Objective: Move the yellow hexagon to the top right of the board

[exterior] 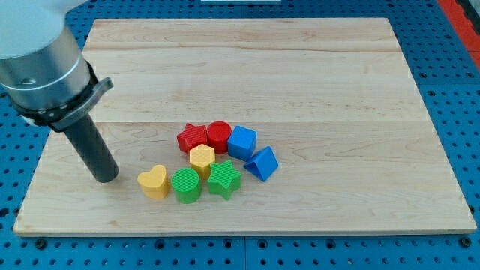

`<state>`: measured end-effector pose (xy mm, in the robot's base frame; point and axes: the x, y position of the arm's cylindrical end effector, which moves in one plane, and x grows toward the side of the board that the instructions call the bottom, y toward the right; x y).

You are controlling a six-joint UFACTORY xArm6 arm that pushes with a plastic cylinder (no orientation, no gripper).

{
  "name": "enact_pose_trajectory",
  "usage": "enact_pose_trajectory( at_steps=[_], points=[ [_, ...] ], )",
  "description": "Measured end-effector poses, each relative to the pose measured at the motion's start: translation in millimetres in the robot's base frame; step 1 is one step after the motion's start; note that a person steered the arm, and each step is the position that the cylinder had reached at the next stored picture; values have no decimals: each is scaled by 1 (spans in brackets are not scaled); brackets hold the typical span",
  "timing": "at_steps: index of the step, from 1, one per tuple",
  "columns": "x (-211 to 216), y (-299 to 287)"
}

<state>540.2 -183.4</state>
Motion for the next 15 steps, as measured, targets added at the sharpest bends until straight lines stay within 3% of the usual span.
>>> enact_pose_trajectory(
  at_steps=[1, 2, 4, 5, 8, 10, 11, 15],
  points=[
    [35, -8],
    [46, 32],
    [-6, 61],
    [-1, 72],
    [-56, 228],
    [-27, 227],
    [-69, 287],
    [-44, 376]
  ],
)
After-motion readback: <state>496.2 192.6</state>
